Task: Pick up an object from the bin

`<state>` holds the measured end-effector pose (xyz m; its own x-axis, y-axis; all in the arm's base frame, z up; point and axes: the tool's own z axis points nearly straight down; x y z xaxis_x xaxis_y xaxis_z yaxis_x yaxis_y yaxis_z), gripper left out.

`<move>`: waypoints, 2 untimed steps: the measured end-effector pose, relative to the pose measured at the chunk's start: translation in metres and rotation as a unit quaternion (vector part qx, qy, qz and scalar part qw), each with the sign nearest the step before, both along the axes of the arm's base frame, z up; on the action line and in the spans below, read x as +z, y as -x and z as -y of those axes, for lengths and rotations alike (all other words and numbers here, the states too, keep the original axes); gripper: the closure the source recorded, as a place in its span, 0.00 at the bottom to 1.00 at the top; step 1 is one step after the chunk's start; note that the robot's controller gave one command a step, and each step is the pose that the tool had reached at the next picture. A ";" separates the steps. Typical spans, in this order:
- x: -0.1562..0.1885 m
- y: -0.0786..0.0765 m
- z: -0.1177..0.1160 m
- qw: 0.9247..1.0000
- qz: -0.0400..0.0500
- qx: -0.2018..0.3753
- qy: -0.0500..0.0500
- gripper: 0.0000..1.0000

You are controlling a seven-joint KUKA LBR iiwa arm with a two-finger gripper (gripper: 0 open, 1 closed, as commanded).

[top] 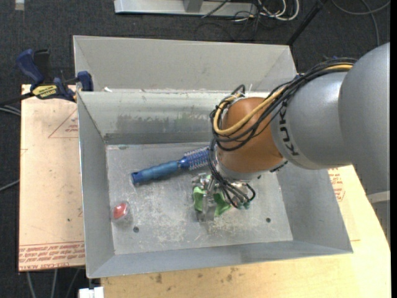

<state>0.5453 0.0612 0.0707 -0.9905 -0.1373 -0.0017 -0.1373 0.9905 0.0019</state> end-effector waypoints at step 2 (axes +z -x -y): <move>0.200 0.062 0.010 0.998 0.004 0.055 0.001 1.00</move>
Offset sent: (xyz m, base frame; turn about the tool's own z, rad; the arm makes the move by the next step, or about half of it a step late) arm -0.0366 0.0045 0.1200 -0.0487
